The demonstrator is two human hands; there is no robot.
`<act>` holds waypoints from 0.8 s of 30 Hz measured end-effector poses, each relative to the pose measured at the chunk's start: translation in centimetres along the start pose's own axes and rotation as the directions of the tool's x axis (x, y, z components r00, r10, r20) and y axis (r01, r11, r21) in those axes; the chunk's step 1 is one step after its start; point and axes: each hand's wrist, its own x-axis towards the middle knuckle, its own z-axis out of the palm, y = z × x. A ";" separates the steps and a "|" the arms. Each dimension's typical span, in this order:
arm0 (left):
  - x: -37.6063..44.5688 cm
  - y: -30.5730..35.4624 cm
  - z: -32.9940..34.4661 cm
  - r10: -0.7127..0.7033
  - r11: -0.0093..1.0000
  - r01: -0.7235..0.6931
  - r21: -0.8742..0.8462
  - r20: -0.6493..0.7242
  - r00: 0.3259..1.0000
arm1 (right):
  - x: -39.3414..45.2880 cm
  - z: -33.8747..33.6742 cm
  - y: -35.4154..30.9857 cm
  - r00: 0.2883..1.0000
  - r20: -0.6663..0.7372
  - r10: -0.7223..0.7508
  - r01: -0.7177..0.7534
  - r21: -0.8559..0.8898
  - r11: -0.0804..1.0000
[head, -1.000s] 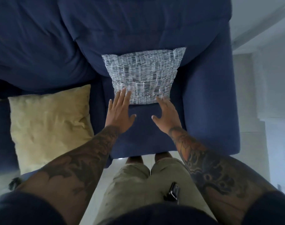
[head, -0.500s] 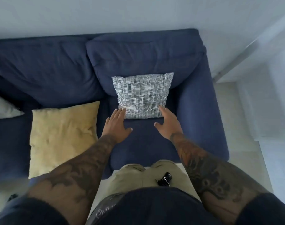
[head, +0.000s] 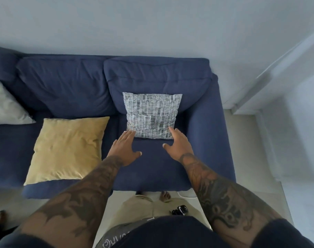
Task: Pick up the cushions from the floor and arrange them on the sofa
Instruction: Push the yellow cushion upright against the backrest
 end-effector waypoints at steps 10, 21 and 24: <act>-5.0 -1.8 -2.6 -0.117 0.992 0.111 -0.067 -0.095 0.989 | -1.1 0.2 -3.1 0.997 0.043 -0.068 0.068 0.009 0.998; -7.6 -7.9 -5.2 -0.206 0.974 0.189 -0.126 -0.143 0.968 | -0.7 4.5 -8.3 0.985 0.104 -0.139 0.143 -0.031 0.989; -8.0 -9.8 -6.1 -0.215 0.970 0.193 -0.151 -0.152 0.965 | -0.4 5.6 -9.9 0.985 0.104 -0.139 0.145 -0.055 0.988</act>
